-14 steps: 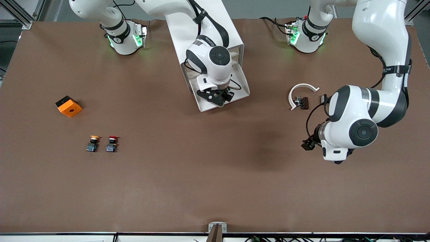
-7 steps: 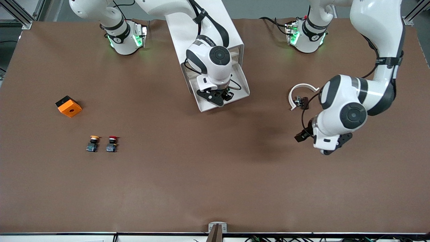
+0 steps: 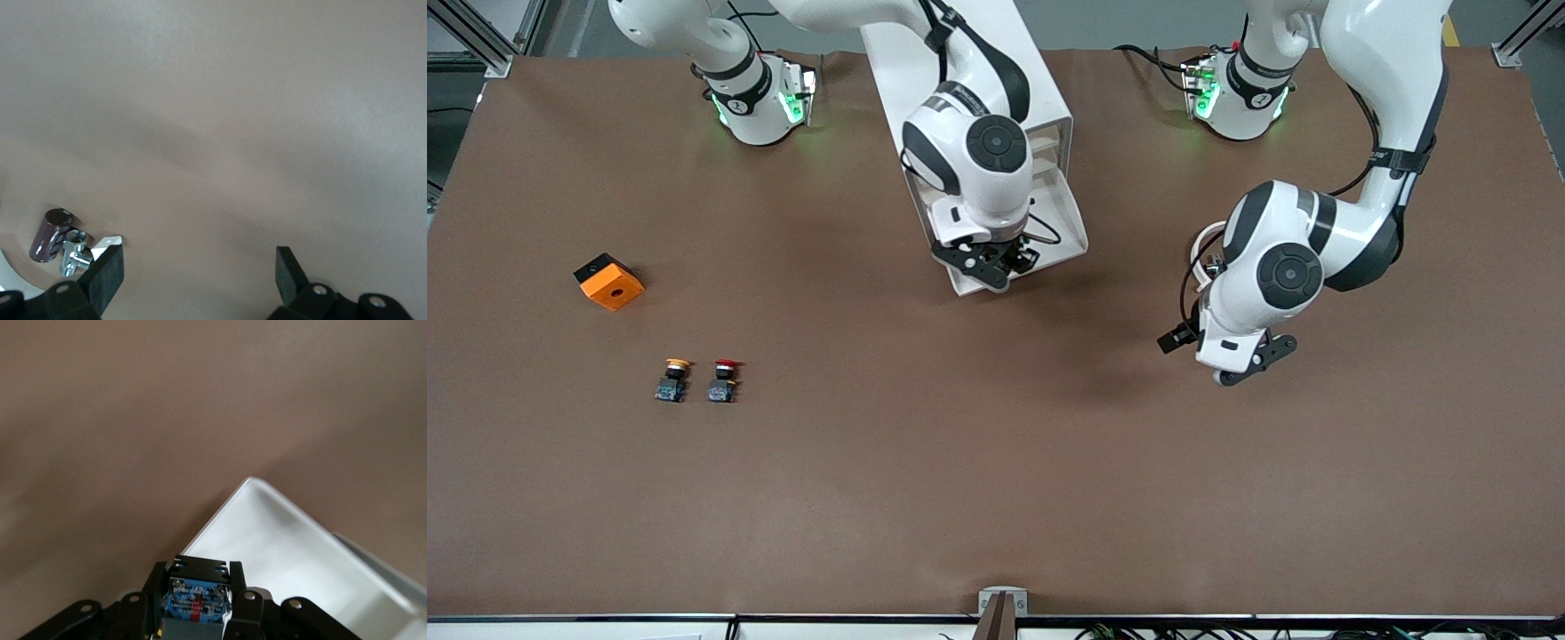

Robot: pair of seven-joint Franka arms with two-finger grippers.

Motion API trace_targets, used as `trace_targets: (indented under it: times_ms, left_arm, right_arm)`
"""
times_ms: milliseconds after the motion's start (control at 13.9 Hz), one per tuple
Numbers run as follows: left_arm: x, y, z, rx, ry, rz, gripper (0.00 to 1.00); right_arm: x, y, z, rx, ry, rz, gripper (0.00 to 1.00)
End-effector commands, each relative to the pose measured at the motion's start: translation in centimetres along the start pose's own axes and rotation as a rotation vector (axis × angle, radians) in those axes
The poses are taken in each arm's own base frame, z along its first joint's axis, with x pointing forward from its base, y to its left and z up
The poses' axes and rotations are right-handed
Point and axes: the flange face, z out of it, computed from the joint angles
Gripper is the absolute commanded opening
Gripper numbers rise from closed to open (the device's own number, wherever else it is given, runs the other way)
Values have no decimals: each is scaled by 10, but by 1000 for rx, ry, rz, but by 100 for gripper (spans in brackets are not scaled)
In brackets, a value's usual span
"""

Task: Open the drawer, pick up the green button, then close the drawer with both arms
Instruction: 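Carry the button with the right gripper while the left gripper closes the drawer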

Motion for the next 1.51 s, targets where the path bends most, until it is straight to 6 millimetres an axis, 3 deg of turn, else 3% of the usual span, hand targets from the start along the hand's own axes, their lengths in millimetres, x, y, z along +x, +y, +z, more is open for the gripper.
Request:
trace_targets:
  times_ms: [0,143,287,502,645,860,1219,1434]
  left_arm:
    - [-26,4,18,-28,37,61,100]
    - [-42,14,35,-58,49,93,100]
    - [-59,33,45,-95,56,135,100]
    - [-93,60,65,-109,31,180,100]
    - [-112,71,82,-96,-3,187,100]
    - [-143,88,102,-80,-42,178,100]
    - [-200,111,108,-75,-91,138,100]
    - [-239,123,116,-65,-136,101,100]
  right_arm:
    - [53,30,-61,10,-68,-71,0]
    - [97,63,-90,16,-73,-156,0]
    - [154,100,-93,23,-73,-216,0]
    - [232,163,-70,33,-84,-311,0]
    - [272,200,-49,47,-78,-355,0]
    - [315,242,-12,75,-18,-425,0]
    - [352,272,41,80,32,-466,0]
    - [365,277,77,72,43,-506,0]
